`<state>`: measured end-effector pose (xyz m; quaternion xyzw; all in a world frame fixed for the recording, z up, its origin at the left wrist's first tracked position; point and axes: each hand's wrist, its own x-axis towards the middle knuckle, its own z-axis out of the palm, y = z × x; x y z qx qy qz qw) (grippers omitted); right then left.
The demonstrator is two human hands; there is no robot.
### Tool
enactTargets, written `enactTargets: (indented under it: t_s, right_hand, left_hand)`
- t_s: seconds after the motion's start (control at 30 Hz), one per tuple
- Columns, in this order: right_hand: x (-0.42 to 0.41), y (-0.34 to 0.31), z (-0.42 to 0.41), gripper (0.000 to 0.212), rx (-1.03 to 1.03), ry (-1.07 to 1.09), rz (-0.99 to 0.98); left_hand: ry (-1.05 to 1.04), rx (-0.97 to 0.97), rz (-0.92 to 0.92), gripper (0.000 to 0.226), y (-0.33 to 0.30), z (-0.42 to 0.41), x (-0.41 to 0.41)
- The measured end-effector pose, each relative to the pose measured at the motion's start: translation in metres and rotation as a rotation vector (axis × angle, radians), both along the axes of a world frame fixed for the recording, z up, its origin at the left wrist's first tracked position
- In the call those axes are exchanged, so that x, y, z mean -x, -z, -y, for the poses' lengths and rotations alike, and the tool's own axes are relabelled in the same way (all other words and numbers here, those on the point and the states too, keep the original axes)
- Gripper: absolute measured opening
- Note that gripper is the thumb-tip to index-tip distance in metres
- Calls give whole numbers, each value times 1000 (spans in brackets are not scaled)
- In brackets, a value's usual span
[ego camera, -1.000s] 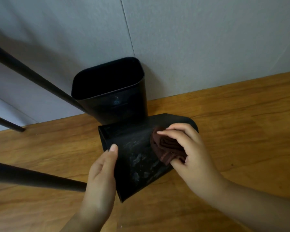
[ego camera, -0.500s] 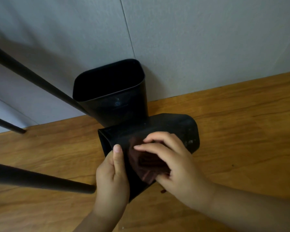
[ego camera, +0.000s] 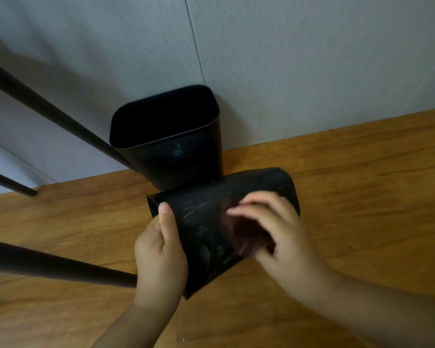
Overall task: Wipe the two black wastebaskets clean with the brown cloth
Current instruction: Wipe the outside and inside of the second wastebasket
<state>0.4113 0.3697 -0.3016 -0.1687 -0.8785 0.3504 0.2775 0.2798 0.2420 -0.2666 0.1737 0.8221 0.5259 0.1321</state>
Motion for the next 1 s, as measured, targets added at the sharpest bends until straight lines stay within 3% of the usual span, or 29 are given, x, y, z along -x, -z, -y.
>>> enactTargets:
  t_s: [0.13,0.27,0.33,0.47,0.57,0.77,0.83,0.93,1.0]
  right_hand:
    - [9,-7,3,58,84,141,-7]
    - [11,-16,25,60,-94,-167,-7]
    - [6,-9,16,59,-92,-181,-9]
    - [-2,9,-26,55,167,217,9]
    - [3,10,-42,51,239,455,40]
    - [-4,2,-9,53,101,-29,14]
    - [-8,9,-25,49,140,98,7]
    - [-11,17,-58,48,264,461,67]
    - [-11,17,-63,49,275,544,79]
  left_hand:
    - [-1,14,-37,55,-2,-3,-3]
    - [61,24,-127,62,-2,-2,-3]
    - [47,42,-120,63,-2,0,-2]
    - [7,44,-45,67,-2,5,-2]
    - [34,40,-87,70,-4,2,-6]
    - [29,73,-100,75,-6,3,-5]
    - [12,87,-90,76,-7,5,-4]
    - [-13,94,-78,74,-7,7,-3]
    - [-14,86,-88,76,-7,7,-3]
